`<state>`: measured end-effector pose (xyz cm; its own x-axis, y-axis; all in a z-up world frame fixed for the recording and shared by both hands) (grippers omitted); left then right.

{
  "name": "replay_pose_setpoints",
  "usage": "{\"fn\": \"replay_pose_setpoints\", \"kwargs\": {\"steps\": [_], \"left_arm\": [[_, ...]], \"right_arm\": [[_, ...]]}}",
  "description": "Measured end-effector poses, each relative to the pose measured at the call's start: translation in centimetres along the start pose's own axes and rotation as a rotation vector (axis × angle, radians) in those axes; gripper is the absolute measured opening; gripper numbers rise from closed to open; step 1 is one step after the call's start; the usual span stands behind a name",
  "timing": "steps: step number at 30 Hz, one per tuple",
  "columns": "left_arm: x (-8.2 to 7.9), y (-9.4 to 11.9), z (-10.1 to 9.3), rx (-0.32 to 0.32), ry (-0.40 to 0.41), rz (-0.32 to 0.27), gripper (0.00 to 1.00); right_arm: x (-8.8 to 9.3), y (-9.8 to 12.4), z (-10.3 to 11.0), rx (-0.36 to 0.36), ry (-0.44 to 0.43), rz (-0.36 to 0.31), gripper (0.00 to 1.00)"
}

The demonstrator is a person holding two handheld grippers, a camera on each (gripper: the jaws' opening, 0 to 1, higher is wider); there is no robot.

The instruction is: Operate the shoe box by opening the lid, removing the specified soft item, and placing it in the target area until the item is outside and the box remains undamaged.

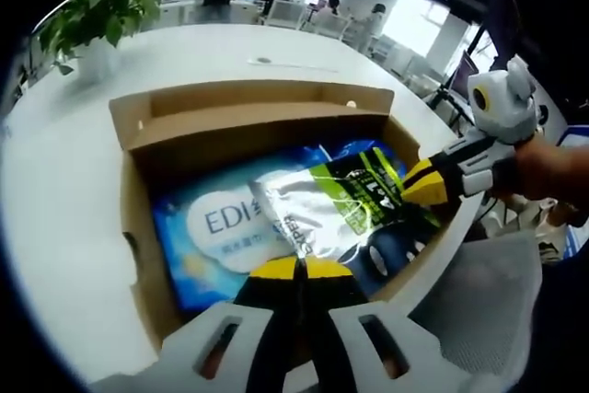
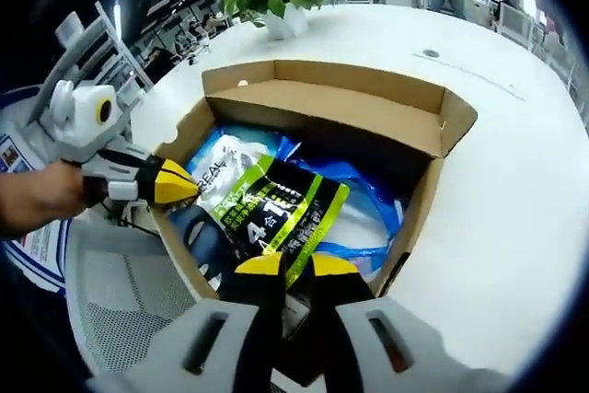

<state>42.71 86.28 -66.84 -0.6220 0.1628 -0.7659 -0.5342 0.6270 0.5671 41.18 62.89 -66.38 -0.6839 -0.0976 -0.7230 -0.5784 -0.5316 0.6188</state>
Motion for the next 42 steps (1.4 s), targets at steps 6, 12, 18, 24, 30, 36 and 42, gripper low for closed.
{"fn": "replay_pose_setpoints", "kwargs": {"steps": [6, 12, 18, 24, 30, 36, 42], "left_arm": [[0.1, 0.1, 0.0, 0.0, -0.002, 0.0, 0.0], [0.0, -0.1, -0.3, 0.001, -0.007, 0.003, 0.0], [-0.1, 0.1, -0.3, 0.006, -0.009, -0.004, 0.0], [-0.2, 0.1, -0.4, 0.005, -0.01, -0.011, 0.0], [-0.5, 0.6, -0.6, 0.006, -0.019, -0.023, 0.0], [-1.1, 1.2, -0.9, 0.014, -0.034, -0.038, 0.0], [-1.6, 1.5, -1.2, 0.027, -0.04, -0.043, 0.0]], "right_arm": [[-0.3, 0.7, -0.3, -0.035, -0.058, -0.092, 0.01], [0.1, 0.0, 0.3, -0.057, -0.062, -0.086, 0.02], [0.1, -0.2, 0.2, -0.036, -0.043, -0.068, 0.0], [0.1, -0.2, 0.2, -0.033, -0.029, -0.061, 0.0], [0.0, -0.1, 0.3, -0.029, -0.023, -0.062, 0.0], [-0.3, 0.3, 0.5, -0.016, -0.018, -0.071, 0.0], [-0.7, 0.8, 0.7, 0.0, -0.012, -0.081, 0.0]]}}
Point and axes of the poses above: the point that each gripper's makers call its tool centre point, and the gripper's own axes: y roughly backward along the fingers, z roughly to its left, x roughly out of its underside, the point moved 10 cm from there along y, roughly backward along the fingers, and after that the axes turned 13 degrees about -z, right-handed, at the moved point
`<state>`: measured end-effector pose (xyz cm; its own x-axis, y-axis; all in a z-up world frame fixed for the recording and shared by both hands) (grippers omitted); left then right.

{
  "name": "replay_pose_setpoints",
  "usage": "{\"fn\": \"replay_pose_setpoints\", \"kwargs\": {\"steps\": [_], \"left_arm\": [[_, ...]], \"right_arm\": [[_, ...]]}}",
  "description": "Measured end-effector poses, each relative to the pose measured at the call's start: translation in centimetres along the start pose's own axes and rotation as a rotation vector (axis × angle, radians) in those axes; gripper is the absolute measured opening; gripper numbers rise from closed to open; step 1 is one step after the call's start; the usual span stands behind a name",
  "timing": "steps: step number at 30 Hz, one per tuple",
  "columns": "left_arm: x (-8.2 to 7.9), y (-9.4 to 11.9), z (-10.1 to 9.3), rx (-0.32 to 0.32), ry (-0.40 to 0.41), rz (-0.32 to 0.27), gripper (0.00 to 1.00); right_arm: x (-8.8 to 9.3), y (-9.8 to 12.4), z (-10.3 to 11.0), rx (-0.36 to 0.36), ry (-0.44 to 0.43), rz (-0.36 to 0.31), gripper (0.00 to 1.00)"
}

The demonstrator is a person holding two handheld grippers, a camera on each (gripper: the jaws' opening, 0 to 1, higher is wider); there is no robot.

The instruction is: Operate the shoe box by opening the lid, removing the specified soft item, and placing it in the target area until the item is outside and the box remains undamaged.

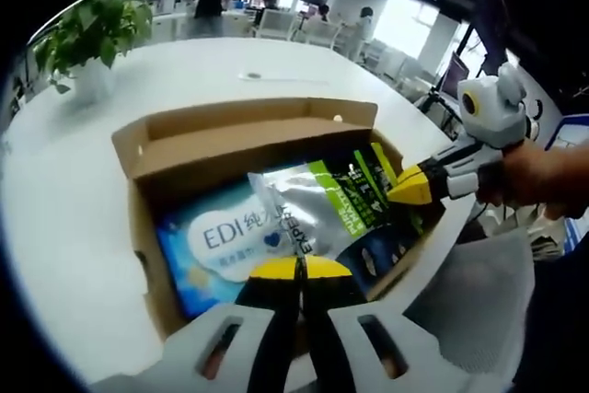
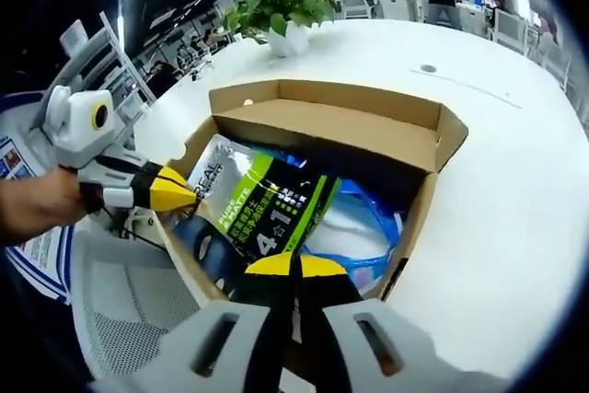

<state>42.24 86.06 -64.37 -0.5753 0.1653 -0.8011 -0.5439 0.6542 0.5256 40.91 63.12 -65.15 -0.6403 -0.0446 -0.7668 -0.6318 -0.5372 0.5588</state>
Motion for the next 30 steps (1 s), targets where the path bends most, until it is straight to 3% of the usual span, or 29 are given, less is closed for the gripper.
{"fn": "replay_pose_setpoints", "kwargs": {"steps": [30], "left_arm": [[-2.9, 0.9, -2.2, 0.011, -0.046, -0.066, 0.0]], "right_arm": [[-2.3, 3.4, 0.0, 0.015, 0.026, -0.081, 0.0]]}}
Point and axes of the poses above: the point that each gripper's makers call its tool centre point, and the gripper's own axes: y roughly backward along the fingers, z roughly to its left, x roughly out of its underside, the point moved 10 cm from there along y, roughly backward along the fingers, and after that the axes turned 13 degrees about -z, right-handed, at the moved point
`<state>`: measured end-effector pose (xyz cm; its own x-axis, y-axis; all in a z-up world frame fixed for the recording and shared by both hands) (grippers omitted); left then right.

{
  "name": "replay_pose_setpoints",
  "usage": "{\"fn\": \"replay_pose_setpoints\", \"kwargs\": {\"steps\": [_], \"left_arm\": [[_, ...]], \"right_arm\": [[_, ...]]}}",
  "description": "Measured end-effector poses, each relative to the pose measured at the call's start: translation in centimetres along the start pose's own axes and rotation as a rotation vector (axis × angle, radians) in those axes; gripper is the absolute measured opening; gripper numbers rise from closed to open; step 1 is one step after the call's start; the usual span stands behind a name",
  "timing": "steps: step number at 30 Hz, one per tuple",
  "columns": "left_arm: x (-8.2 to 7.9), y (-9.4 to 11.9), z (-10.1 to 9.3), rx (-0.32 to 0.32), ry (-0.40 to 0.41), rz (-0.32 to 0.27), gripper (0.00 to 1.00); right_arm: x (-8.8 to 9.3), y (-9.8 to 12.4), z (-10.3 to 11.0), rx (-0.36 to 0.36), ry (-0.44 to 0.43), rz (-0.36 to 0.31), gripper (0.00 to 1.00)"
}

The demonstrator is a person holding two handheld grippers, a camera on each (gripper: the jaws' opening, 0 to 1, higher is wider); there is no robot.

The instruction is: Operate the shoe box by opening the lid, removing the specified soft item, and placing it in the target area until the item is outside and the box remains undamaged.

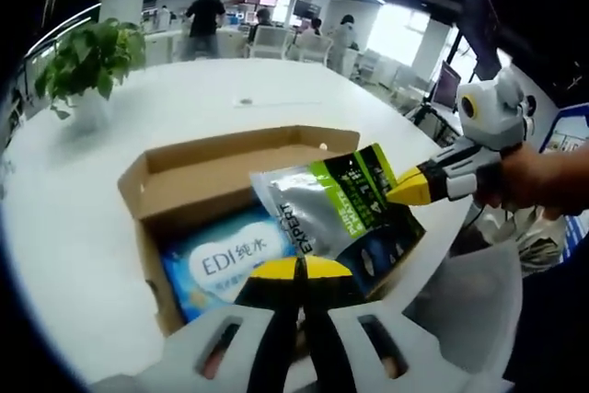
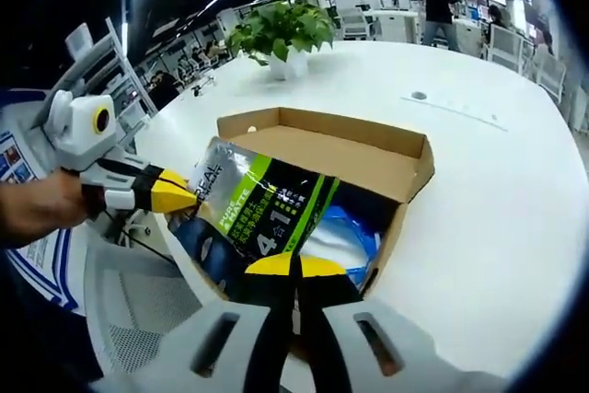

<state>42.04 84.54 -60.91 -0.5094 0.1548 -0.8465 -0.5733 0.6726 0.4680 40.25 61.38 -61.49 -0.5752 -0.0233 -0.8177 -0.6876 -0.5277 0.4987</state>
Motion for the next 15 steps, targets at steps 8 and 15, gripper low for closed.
{"fn": "replay_pose_setpoints", "kwargs": {"steps": [8, 15], "left_arm": [[-0.6, -0.7, -1.4, 0.023, -0.021, -0.004, 0.0], [-1.1, -1.1, -2.3, 0.037, -0.031, -0.007, 0.0]], "right_arm": [[0.0, 1.4, -0.9, 0.019, -0.004, -0.018, 0.0], [-0.1, 2.4, -1.5, 0.03, -0.005, -0.028, 0.0]]}}
Point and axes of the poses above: the point that each gripper's makers call its tool centre point, and the gripper's own axes: y roughly backward along the fingers, z roughly to its left, x roughly out of its underside, the point moved 10 cm from there along y, roughly backward along the fingers, and after that the axes turned 13 degrees about -z, right-handed, at the moved point
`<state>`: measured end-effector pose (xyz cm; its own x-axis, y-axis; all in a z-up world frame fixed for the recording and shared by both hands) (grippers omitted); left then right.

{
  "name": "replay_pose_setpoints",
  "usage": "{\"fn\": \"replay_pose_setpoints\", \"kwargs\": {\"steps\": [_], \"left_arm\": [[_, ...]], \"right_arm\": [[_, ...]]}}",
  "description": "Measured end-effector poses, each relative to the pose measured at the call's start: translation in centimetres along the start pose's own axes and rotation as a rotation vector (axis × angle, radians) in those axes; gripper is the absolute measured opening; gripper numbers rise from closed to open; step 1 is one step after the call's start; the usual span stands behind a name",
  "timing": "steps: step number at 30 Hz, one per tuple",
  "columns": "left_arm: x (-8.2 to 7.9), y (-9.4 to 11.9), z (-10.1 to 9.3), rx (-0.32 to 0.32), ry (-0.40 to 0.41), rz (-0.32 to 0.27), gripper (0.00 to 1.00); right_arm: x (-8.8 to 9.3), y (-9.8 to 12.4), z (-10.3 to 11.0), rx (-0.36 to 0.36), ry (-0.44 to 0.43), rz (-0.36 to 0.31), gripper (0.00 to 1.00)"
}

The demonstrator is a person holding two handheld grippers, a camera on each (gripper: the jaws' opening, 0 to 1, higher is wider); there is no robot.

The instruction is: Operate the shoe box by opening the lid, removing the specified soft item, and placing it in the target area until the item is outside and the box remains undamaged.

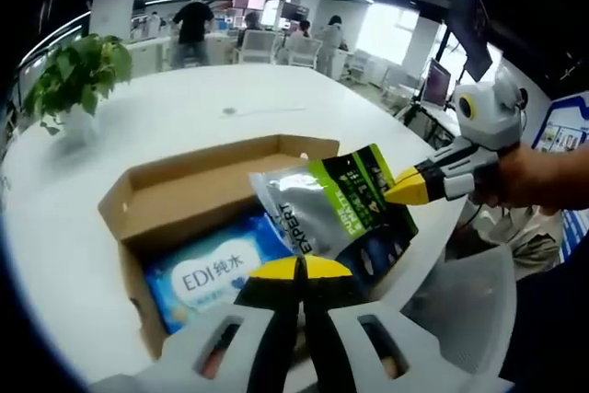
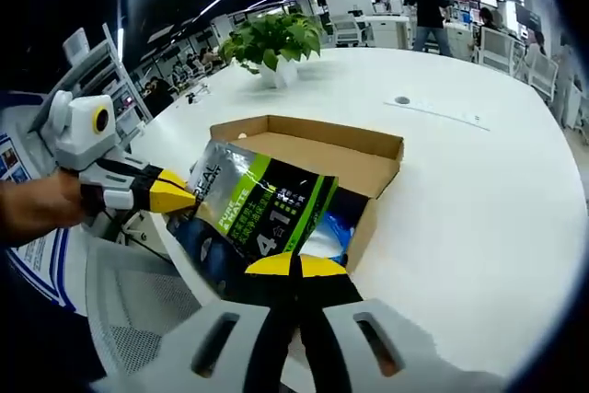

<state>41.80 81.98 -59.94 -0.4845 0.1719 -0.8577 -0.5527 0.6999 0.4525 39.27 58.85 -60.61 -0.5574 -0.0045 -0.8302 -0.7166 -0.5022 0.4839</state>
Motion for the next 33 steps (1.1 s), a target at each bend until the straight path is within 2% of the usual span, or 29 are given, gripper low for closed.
{"fn": "replay_pose_setpoints", "kwargs": {"steps": [33], "left_arm": [[-2.0, -5.4, -4.7, 0.095, -0.045, 0.014, 0.0]], "right_arm": [[0.3, 4.4, -5.8, 0.093, -0.043, -0.036, 0.0]]}}
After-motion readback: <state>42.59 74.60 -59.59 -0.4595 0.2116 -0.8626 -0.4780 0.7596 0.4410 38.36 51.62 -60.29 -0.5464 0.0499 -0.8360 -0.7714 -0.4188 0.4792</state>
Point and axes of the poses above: the point that each gripper's makers call its tool centre point, and the gripper's own axes: y roughly backward along the fingers, z roughly to its left, x roughly out of its underside, the point moved 10 cm from there along y, roughly backward along the fingers, and after that the axes turned 13 degrees about -z, right-handed, at the moved point
